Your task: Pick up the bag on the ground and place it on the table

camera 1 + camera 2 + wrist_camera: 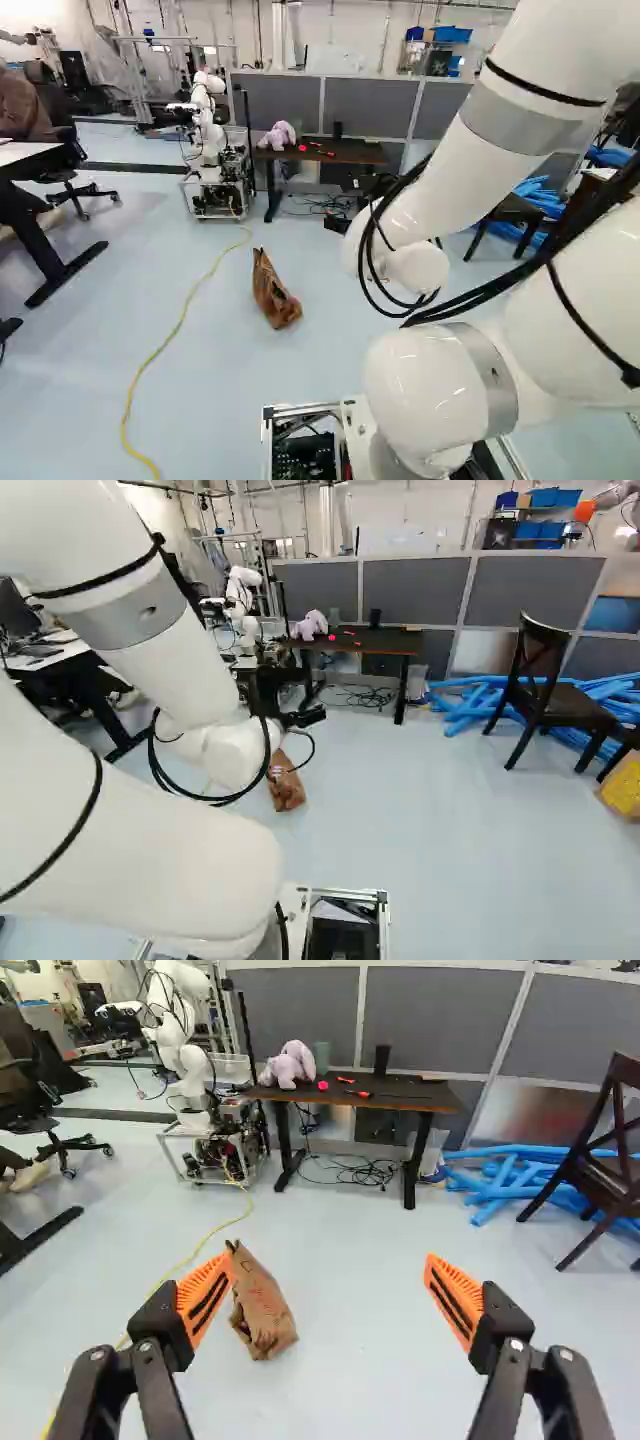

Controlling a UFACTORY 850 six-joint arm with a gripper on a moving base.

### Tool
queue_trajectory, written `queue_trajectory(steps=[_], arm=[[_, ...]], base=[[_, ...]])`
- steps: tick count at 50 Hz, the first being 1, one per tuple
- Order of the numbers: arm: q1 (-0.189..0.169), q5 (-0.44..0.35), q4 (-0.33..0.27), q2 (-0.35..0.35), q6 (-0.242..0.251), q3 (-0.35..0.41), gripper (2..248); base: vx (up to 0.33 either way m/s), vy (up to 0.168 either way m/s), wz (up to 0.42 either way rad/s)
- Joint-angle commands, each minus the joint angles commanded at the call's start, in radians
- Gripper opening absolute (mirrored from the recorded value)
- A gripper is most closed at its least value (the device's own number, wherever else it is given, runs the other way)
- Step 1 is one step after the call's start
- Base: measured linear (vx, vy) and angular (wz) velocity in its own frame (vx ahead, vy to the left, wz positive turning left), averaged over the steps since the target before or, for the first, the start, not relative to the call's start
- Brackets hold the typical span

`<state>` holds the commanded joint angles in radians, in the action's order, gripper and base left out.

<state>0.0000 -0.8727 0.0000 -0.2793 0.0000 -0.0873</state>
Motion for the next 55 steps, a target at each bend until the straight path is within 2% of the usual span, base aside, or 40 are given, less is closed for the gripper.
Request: queue_trajectory(steps=[55], arm=[[0.000, 0.000, 0.000, 0.000, 0.000, 0.000, 247]], base=[[0.014, 0.000, 0.000]])
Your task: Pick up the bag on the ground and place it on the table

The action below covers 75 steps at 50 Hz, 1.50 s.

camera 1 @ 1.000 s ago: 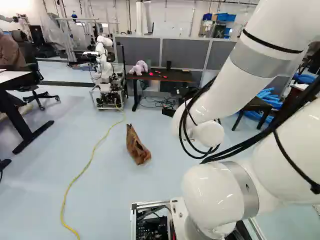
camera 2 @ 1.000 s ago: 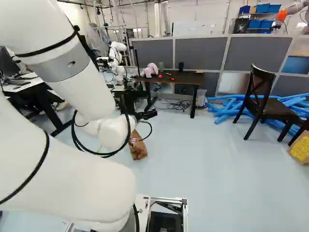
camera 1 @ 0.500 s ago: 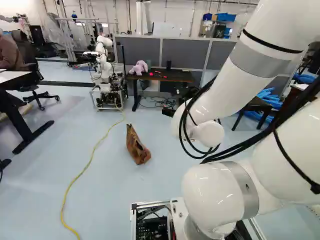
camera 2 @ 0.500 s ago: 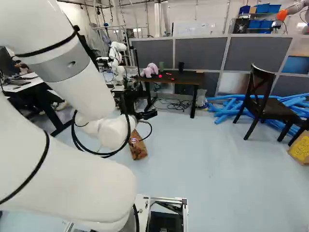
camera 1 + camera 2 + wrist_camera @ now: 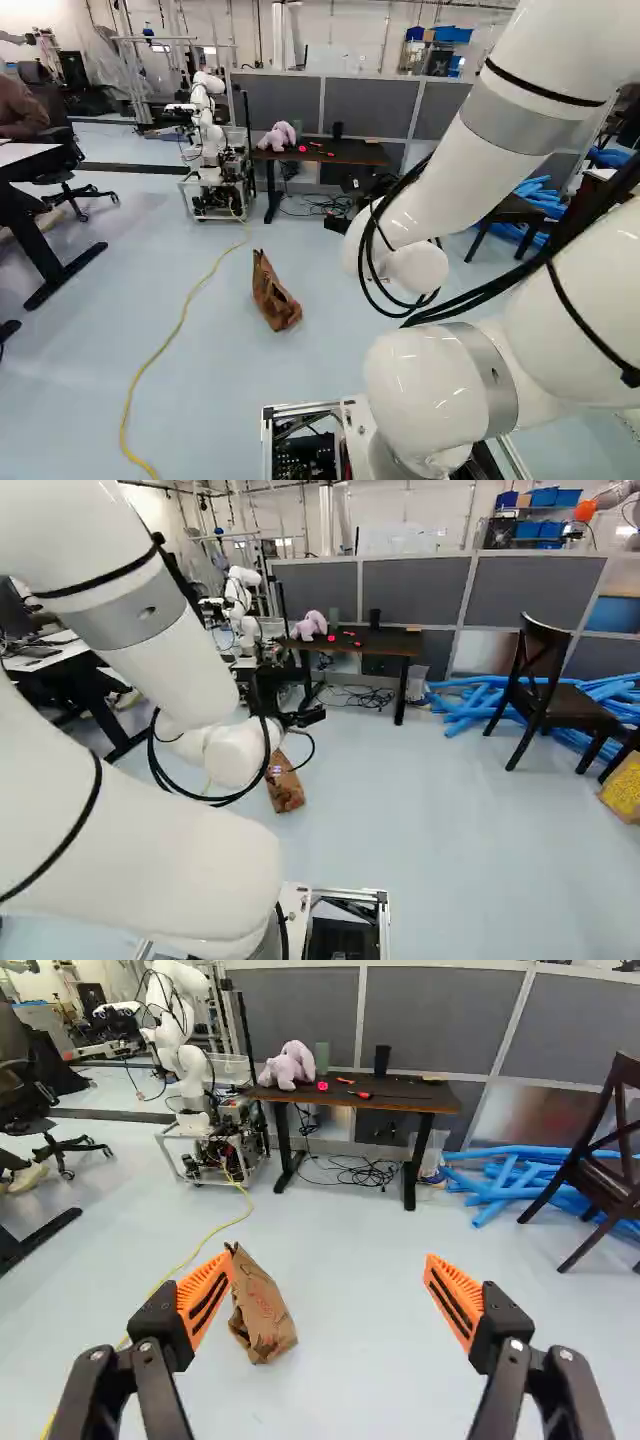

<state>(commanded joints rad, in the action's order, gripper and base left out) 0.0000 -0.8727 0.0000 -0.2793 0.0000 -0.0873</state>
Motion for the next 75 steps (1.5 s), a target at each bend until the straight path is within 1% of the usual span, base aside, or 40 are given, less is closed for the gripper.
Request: queue_trajectory(steps=[21, 75], arm=[[0.000, 0.000, 0.000, 0.000, 0.000, 0.000, 247], [0.000, 0.000, 0.000, 0.000, 0.000, 0.000, 247]], base=[[0.084, 0.012, 0.039], [0.125, 0.039, 0.177]])
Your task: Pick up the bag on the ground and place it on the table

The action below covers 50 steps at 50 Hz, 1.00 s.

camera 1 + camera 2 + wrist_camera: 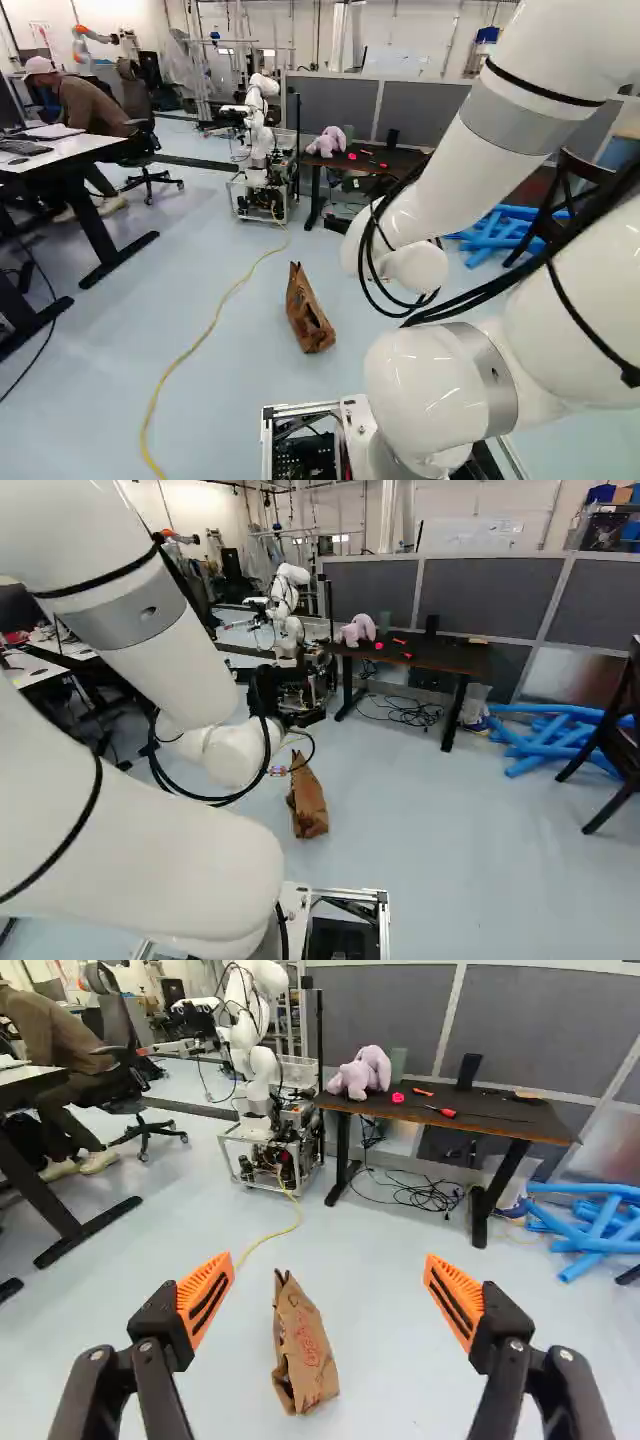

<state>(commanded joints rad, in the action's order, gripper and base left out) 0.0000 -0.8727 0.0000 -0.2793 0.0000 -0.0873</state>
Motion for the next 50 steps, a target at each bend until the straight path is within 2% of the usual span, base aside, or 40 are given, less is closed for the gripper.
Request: queue_trajectory(steps=[40, 50], arm=[[0.000, 0.000, 0.000, 0.000, 0.000, 0.000, 247], [0.000, 0.004, 0.000, 0.048, 0.000, -0.041, 247]], base=[[0.163, 0.041, 0.182], [0.069, 0.005, -0.002]])
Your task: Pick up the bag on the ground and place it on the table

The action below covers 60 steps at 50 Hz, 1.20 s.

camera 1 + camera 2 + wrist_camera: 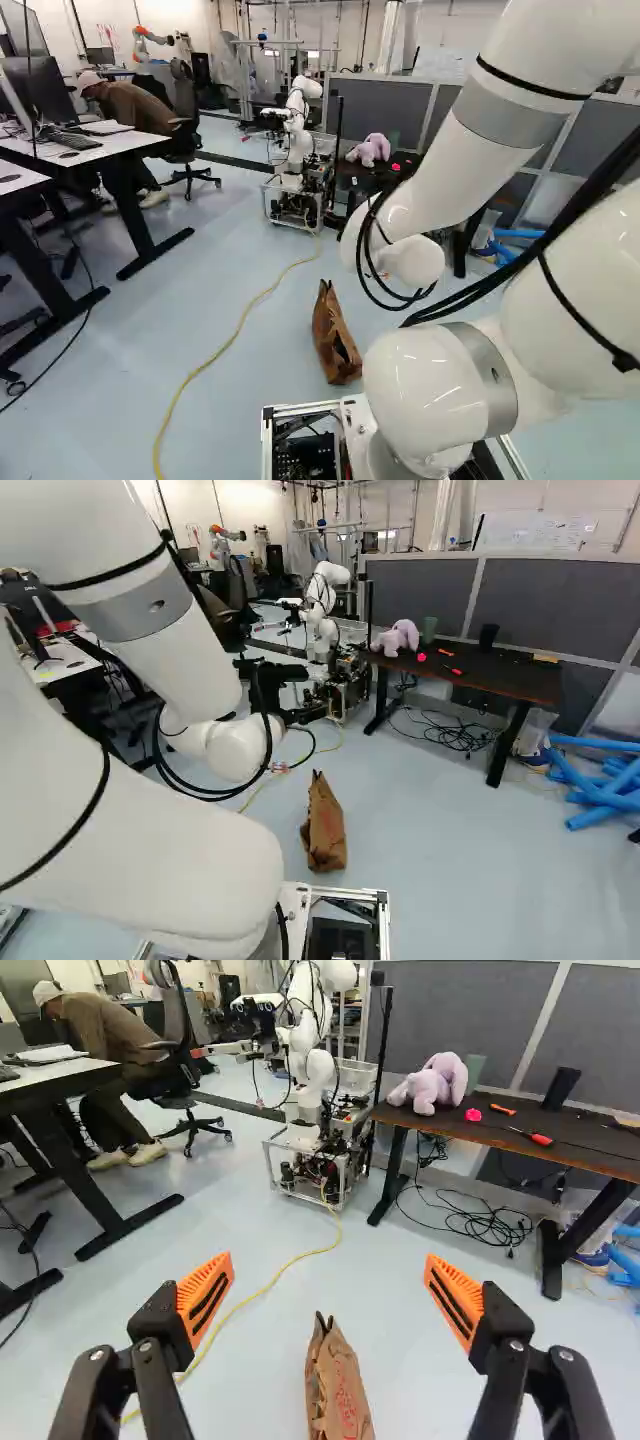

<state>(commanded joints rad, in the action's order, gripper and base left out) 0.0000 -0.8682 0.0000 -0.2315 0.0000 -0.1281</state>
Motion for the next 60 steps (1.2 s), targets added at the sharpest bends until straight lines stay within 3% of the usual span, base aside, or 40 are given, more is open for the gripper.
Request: queue_trajectory(steps=[17, 42, 60], arm=[[0.000, 0.043, 0.000, 0.085, 0.000, -0.074, 247], [0.005, 0.160, 0.000, 0.303, 0.000, -0.225, 247], [0.029, 0.249, 0.000, 0.452, 0.000, -0.338, 247]], base=[[0.000, 0.000, 0.000], [0.000, 0.000, 0.000], [0.000, 0.000, 0.000]])
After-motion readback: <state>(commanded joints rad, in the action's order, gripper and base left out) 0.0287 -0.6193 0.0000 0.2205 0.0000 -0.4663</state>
